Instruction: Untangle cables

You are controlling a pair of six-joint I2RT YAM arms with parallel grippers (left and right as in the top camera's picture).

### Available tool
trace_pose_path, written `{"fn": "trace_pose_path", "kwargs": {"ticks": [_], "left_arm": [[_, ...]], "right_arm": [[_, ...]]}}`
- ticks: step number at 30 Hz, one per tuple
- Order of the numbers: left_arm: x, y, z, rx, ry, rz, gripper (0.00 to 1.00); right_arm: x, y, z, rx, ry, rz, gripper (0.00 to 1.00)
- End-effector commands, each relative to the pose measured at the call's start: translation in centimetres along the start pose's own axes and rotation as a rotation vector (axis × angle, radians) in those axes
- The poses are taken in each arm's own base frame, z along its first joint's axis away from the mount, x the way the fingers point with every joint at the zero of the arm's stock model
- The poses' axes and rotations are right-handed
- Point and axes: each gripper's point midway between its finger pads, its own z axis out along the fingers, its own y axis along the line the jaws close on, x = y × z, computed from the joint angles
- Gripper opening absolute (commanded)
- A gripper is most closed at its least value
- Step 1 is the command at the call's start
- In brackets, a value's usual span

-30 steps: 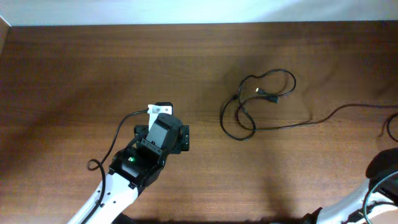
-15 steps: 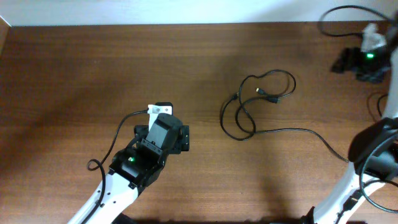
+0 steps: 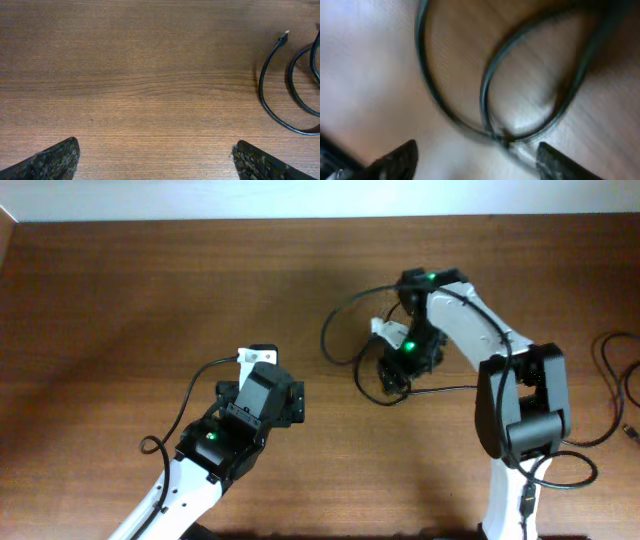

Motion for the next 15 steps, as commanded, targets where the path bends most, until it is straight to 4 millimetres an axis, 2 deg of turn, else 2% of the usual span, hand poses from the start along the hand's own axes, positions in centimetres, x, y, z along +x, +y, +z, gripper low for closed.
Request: {"fn": "trace_pose_path", "kwargs": {"ticks": [1,4,9,13,15], "left_arm": [[-0.1,-0.1,-0.2,0.008,-0.006,0.000,0.99],[-0.1,-0.1,-0.2,0.008,-0.006,0.000,0.99],[-0.1,-0.1,-0.2,0.008,-0.006,0.000,0.99],[-0.1,-0.1,-0.2,0.008,-0.006,0.000,0.99],[-0.1,-0.1,-0.2,0.008,-0.006,0.000,0.99]], "right_arm": [[-1.6,0.1,1.4,0.045,-0.047,0.039,0.72],[-2.5,-0.4,2.1,0.058,-0.093,0.068,0.67],[-1.5,-2.6,2.1,0.207,-0.041,0.122,0.62],[-1.9,-1.4,2.5,0.242,-0.029,0.127,0.59],[-1.4,-1.8,2.7,0.282,-0.010,0.148,0.59]]}}
